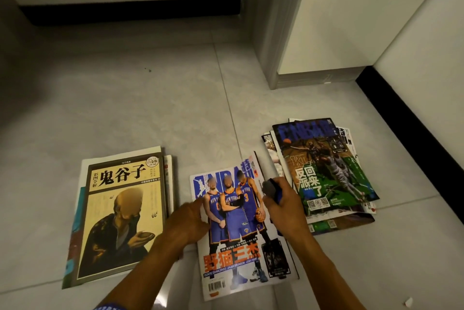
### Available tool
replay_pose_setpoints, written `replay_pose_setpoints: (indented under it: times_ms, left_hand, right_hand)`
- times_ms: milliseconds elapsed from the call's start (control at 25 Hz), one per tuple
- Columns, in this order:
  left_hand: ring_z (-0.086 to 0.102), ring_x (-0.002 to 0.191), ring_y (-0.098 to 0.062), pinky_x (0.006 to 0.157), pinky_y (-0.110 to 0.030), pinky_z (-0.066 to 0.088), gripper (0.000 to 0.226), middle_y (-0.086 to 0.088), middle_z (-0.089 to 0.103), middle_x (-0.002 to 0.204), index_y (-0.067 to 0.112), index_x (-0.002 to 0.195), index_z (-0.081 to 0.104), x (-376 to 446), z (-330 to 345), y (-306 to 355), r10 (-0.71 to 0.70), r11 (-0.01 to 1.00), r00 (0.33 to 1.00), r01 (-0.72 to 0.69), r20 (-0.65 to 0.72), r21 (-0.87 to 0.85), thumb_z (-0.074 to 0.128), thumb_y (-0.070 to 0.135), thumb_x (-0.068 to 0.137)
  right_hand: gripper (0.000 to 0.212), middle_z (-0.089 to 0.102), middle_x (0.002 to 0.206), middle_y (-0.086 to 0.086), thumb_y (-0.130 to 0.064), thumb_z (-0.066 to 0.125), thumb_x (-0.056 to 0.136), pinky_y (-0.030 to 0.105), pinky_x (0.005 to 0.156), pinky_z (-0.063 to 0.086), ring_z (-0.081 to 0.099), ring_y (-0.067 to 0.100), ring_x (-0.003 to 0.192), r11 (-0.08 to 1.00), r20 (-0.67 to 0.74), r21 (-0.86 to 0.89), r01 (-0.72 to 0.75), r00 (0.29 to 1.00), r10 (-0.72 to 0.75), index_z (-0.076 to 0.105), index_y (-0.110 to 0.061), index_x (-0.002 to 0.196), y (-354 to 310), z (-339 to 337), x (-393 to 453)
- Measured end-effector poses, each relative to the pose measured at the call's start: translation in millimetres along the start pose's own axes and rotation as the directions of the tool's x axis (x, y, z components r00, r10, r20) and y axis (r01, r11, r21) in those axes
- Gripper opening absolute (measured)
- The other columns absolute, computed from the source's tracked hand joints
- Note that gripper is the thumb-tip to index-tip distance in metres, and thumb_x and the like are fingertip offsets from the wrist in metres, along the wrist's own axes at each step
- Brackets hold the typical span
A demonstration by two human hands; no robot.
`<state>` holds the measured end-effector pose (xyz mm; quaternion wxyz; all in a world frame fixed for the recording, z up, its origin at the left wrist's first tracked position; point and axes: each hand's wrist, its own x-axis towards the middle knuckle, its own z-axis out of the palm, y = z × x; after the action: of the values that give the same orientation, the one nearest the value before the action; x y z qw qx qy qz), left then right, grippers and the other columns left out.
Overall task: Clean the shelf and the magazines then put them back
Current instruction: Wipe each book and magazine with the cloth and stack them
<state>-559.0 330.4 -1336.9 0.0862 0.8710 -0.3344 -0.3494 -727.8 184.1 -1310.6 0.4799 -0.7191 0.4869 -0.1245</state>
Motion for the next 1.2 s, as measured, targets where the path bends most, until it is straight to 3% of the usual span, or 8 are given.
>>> replay_pose_setpoints:
  times_ms: [160,280,440,640,800,1000,1120,1200]
  left_hand:
    - [0.027,0.138,-0.014,0.109,-0.040,0.031,0.090,0.011,0.028,0.152,0.039,0.145,0.030,-11,-61,29,0.235,0.925,0.925,-0.307,-0.298,-0.223,0.081,0.038,0.072]
    - [0.066,0.105,-0.014,0.081,-0.034,0.058,0.037,0.009,0.068,0.112,0.030,0.120,0.056,-26,-104,42,0.335,0.682,0.908,-0.418,-0.251,-0.600,0.068,0.026,0.085]
    - [0.070,0.078,-0.011,0.068,-0.025,0.058,0.010,0.003,0.071,0.086,0.019,0.092,0.062,-44,-107,67,0.431,0.656,0.826,-0.563,-0.363,-0.502,0.055,0.025,0.093]
    - [0.069,0.068,-0.007,0.057,-0.016,0.053,0.011,0.005,0.071,0.077,0.015,0.089,0.060,-50,-116,57,0.134,0.562,0.825,-0.520,-0.549,-0.644,0.053,0.019,0.096]
    - [0.069,0.070,-0.006,0.056,-0.013,0.052,0.012,0.008,0.072,0.080,0.016,0.093,0.061,-51,-132,43,0.054,0.589,0.833,-0.471,-0.550,-0.656,0.052,0.024,0.096]
    - [0.040,0.134,-0.020,0.107,-0.047,0.040,0.056,0.004,0.038,0.147,0.034,0.134,0.046,-43,-134,67,-0.094,0.695,0.775,-0.399,-0.625,-0.598,0.061,0.055,0.085]
    - [0.042,0.130,-0.017,0.110,-0.048,0.035,0.089,0.011,0.039,0.146,0.034,0.146,0.031,-60,-132,104,-0.122,0.516,0.922,-0.258,-0.368,-0.817,0.069,0.062,0.070]
    - [0.060,0.110,-0.016,0.098,-0.043,0.049,0.054,0.006,0.063,0.124,0.028,0.125,0.055,-63,-133,116,-0.141,0.331,0.946,-0.232,-0.291,-0.915,0.077,0.040,0.076]
  right_hand:
    - [0.038,0.064,0.096,-0.026,-0.005,0.069,0.086,0.012,0.080,0.049,0.058,-0.006,0.097,0.964,0.121,0.180,0.197,0.968,-0.221,0.056,-0.035,0.104,-34,-28,-35]
    - [0.033,0.063,0.096,-0.030,-0.011,0.067,0.088,0.015,0.073,0.051,0.061,-0.005,0.091,0.935,0.122,0.245,0.256,0.949,-0.292,0.057,-0.037,0.106,-56,-41,-47]
    - [0.028,0.063,0.089,-0.015,-0.028,0.057,0.097,0.012,0.056,0.047,0.062,-0.005,0.070,0.891,0.072,0.126,0.436,0.892,-0.447,0.053,-0.025,0.124,-109,-24,-28]
    - [0.034,0.062,0.109,-0.015,-0.029,0.051,0.100,0.009,0.072,0.046,0.060,-0.004,0.086,0.838,0.147,-0.062,0.543,0.835,-0.530,0.047,-0.026,0.134,-83,-28,-30]
    - [0.037,0.063,0.096,-0.029,-0.026,0.061,0.094,0.015,0.072,0.049,0.062,-0.001,0.090,0.942,0.242,0.065,0.328,0.911,-0.334,0.049,-0.055,0.114,-20,-39,-61]
    - [0.038,0.063,0.103,-0.026,-0.009,0.060,0.091,0.003,0.082,0.045,0.055,-0.014,0.100,0.874,-0.062,-0.054,0.483,0.872,-0.486,0.056,-0.034,0.118,-32,-23,-64]
    - [0.027,0.071,0.100,-0.001,-0.023,0.050,0.092,0.003,0.085,0.042,0.062,0.001,0.091,0.755,-0.215,-0.305,0.580,0.731,-0.648,0.060,-0.015,0.116,-53,-2,-83]
    - [0.039,0.073,0.096,0.006,-0.033,0.035,0.103,0.014,0.078,0.047,0.069,0.012,0.081,0.671,-0.199,-0.443,0.594,0.665,-0.720,0.066,-0.010,0.109,-62,12,-96]
